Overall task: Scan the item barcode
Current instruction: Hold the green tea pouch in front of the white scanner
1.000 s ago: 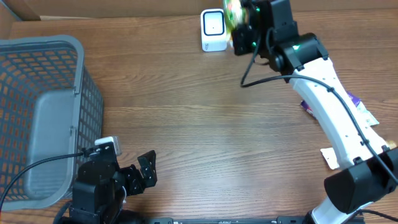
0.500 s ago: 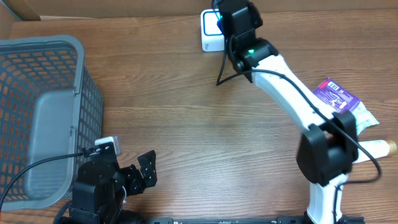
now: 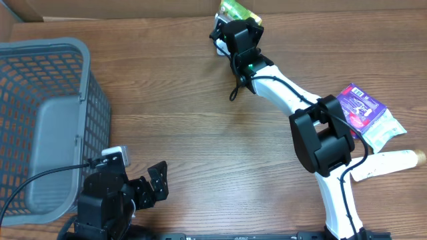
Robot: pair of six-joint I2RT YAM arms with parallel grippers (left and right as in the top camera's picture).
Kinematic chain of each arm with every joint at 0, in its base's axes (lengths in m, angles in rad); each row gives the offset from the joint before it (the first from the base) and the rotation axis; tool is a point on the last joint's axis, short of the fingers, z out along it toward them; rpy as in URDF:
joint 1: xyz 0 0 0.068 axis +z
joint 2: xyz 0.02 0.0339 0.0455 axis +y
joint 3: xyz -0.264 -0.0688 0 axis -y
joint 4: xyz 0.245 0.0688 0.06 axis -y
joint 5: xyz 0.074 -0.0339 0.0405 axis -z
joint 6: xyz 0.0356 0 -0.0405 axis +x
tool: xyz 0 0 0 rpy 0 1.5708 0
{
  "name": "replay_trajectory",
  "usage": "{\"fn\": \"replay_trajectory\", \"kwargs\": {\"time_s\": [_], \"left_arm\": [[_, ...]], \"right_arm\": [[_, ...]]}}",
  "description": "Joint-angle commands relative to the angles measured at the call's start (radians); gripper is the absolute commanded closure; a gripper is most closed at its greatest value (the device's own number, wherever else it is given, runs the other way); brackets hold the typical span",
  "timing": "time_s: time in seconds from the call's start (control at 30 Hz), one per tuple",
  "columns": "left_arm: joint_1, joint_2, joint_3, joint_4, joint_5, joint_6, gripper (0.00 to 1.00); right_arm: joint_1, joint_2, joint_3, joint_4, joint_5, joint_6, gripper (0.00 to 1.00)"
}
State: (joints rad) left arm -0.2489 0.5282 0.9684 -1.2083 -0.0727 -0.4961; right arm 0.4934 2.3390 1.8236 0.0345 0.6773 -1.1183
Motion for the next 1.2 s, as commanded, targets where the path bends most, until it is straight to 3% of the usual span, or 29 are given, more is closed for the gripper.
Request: {"fn": "replay_trajectory", "kwargs": {"time_s": [0.0,0.43,0.83,0.97,1.17], "left_arm": [[0.0,-0.006,0.002,0.001,-0.013,0.002,0.0],[0.0,-0.006,0.002,0.001,-0.013,0.002,0.0],[0.0,-0.006,0.002,0.001,-0.013,0.002,0.0],[0.0,-0.006,0.002,0.001,-0.013,0.002,0.0],[0.0,-0.006,0.002,0.001,-0.013,0.002,0.01]], "right_arm": [[0.006,-0.019,0.022,0.033,-0.004,-0.028,0.96],[0.001,-0.019,0.022,0.031,-0.081,-0.022,0.96],[-0.001,-0.048,0.022,-0.019,-0.096,0.138,0.96],[0.042,-0.156,0.022,-0.163,-0.155,0.266,0.96],[0.048,-0.399,0.022,-0.537,-0.612,0.464,0.96]]}}
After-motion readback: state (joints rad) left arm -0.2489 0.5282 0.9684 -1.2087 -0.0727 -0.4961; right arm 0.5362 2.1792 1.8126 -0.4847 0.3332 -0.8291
